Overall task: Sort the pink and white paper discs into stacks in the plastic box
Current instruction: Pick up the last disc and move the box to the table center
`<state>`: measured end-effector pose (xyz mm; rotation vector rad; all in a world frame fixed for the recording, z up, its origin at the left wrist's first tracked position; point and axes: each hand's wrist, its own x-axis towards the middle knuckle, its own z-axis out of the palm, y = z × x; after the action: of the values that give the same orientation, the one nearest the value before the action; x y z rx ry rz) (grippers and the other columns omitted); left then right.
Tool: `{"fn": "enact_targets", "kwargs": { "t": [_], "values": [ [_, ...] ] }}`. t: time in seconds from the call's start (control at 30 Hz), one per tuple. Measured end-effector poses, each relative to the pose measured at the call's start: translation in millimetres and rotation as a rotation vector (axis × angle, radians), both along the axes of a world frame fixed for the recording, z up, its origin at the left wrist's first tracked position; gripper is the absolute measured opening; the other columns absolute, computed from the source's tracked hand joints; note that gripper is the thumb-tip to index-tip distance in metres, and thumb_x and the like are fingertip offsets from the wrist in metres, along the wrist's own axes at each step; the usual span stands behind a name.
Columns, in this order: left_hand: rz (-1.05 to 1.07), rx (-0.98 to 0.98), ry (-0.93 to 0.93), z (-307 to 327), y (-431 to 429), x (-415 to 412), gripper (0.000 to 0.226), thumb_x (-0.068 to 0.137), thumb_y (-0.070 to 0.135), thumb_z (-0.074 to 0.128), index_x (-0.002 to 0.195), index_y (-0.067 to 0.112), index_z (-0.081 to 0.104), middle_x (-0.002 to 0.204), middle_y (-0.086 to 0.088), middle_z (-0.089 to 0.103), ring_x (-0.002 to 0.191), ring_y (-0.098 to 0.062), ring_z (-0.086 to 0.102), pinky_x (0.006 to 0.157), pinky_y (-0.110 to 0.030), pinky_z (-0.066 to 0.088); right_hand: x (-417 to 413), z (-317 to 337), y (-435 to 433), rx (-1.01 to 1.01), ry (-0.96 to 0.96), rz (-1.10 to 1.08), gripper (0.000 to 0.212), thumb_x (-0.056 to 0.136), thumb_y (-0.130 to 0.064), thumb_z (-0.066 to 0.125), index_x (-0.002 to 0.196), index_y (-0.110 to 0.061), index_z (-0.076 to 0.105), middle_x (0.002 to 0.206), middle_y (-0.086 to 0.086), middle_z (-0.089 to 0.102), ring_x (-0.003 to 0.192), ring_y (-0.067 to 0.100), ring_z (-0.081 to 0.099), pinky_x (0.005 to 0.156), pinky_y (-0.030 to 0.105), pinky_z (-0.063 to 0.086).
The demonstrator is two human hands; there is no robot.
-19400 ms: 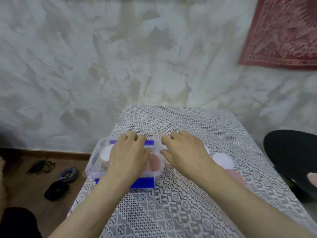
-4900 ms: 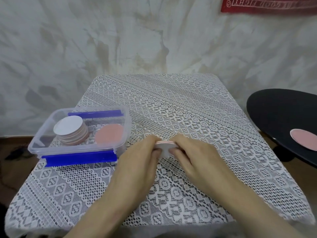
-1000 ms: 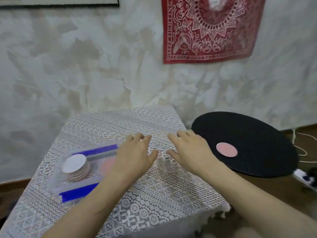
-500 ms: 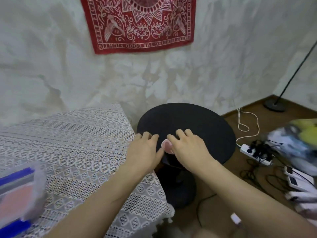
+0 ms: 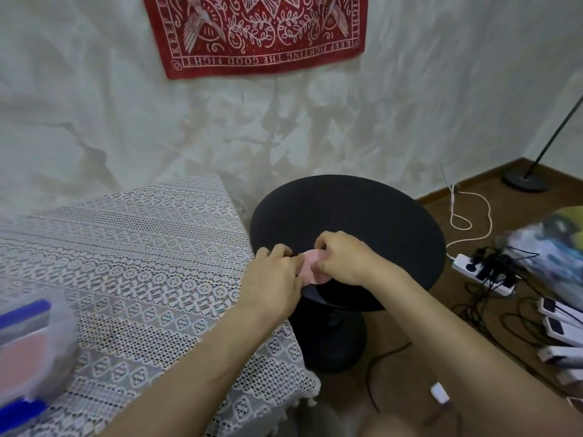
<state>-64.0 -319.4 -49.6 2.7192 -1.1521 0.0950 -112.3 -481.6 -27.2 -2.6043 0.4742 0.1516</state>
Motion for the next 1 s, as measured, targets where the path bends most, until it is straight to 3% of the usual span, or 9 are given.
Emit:
{"fn": "enact_targets", "kwargs": {
  "t": [0.13, 0.27, 0.33, 0.4, 0.5, 0.6, 0.7, 0.77, 1.0],
  "values": [
    [-0.003, -0.061, 0.005, -2.9, 12.0, -7.5, 0.037, 0.099, 0.044, 0.05, 0.132, 0.03, 0.059, 0.13, 0.001, 0.054, 0.108, -0.026, 0.05, 0.091, -0.034, 0.046, -2.3, 4.5, 10.0, 0.103, 0.025, -0.041, 0.021, 0.09, -0.017, 0.06, 0.108, -0.021, 0.05, 0.103, 0.002, 0.058, 0.087, 0.018, 0.055, 0.061, 0.029, 0.04],
    [0.052, -0.224, 0.086, -5.1, 51.2, -23.8, 0.035, 0.096, 0.048, 0.05, 0.121, 0.028, 0.064, 0.117, 0.006, 0.058, 0.105, -0.018, 0.054, 0.082, -0.032, 0.049, -15.1, 8.5, 39.1, 0.241, -0.025, 0.036, 0.014, 0.089, -0.016, 0.06, 0.095, -0.026, 0.053, 0.093, 0.002, 0.061, 0.077, 0.018, 0.056, 0.066, 0.042, 0.048],
    [0.111, -0.39, 0.197, -4.3, 86.2, -35.8, 0.032, 0.098, 0.046, 0.052, 0.125, 0.032, 0.062, 0.104, 0.014, 0.061, 0.093, -0.005, 0.057, 0.071, -0.025, 0.047, -24.0, 8.8, 68.1, 0.378, -0.095, 0.087, 0.013, 0.089, -0.014, 0.065, 0.09, -0.023, 0.056, 0.088, 0.006, 0.065, 0.072, 0.019, 0.059, 0.066, 0.048, 0.053],
    [0.191, -0.615, 0.355, -3.5, 127.4, -52.0, 0.018, 0.099, 0.04, 0.058, 0.115, 0.037, 0.063, 0.095, 0.018, 0.069, 0.082, 0.002, 0.063, 0.064, -0.017, 0.045, -33.7, 6.0, 107.9, 0.578, -0.152, 0.125, 0.011, 0.091, -0.011, 0.067, 0.094, -0.015, 0.057, 0.091, 0.011, 0.069, 0.068, 0.02, 0.061, 0.055, 0.042, 0.05],
    [0.297, -0.876, 0.528, -5.3, 192.4, -73.8, 0.011, 0.098, 0.022, 0.062, 0.103, 0.029, 0.068, 0.093, 0.012, 0.075, 0.082, -0.004, 0.069, 0.071, -0.024, 0.051, -45.6, -5.0, 176.7, 0.786, -0.167, 0.174, 0.014, 0.094, -0.01, 0.068, 0.094, -0.017, 0.056, 0.092, 0.004, 0.069, 0.07, 0.018, 0.064, 0.053, 0.029, 0.051],
    [0.38, -0.819, 0.403, -11.1, 253.4, -86.8, 0.013, 0.098, 0.021, 0.061, 0.101, 0.032, 0.068, 0.091, 0.016, 0.073, 0.084, -0.004, 0.067, 0.074, -0.03, 0.052, -49.8, -14.6, 238.4, 0.648, -0.202, 0.269, 0.015, 0.094, -0.025, 0.068, 0.091, -0.031, 0.055, 0.091, -0.004, 0.07, 0.079, 0.018, 0.068, 0.062, 0.034, 0.055],
    [0.448, -0.667, 0.176, -12.1, 300.6, -91.7, 0.01, 0.098, 0.031, 0.058, 0.103, 0.037, 0.064, 0.086, 0.02, 0.068, 0.081, 0.0, 0.06, 0.069, -0.03, 0.049, -50.8, -16.4, 280.9, 0.235, -0.365, 0.442, 0.005, 0.098, -0.038, 0.06, 0.101, -0.034, 0.059, 0.092, -0.015, 0.063, 0.081, 0.003, 0.059, 0.074, 0.031, 0.052],
    [0.476, -0.604, 0.093, -9.4, 322.6, -92.6, 0.011, 0.098, 0.03, 0.058, 0.105, 0.036, 0.063, 0.084, 0.02, 0.066, 0.079, -0.002, 0.057, 0.069, -0.031, 0.047, -48.8, -16.0, 302.6, 0.063, -0.472, 0.528, 0.015, 0.101, -0.041, 0.052, 0.108, -0.032, 0.062, 0.1, -0.017, 0.059, 0.088, 0.005, 0.056, 0.077, 0.031, 0.05],
    [0.424, -0.528, 0.044, -6.9, 367.2, -96.3, 0.017, 0.094, 0.025, 0.055, 0.105, 0.036, 0.063, 0.084, 0.03, 0.054, 0.079, 0.002, 0.047, 0.067, -0.014, 0.035, -44.2, -26.7, 346.7, 0.062, -0.501, 0.628, 0.014, 0.103, -0.037, 0.05, 0.104, -0.03, 0.062, 0.095, -0.015, 0.064, 0.086, 0.006, 0.059, 0.074, 0.03, 0.048]
  ]
}}
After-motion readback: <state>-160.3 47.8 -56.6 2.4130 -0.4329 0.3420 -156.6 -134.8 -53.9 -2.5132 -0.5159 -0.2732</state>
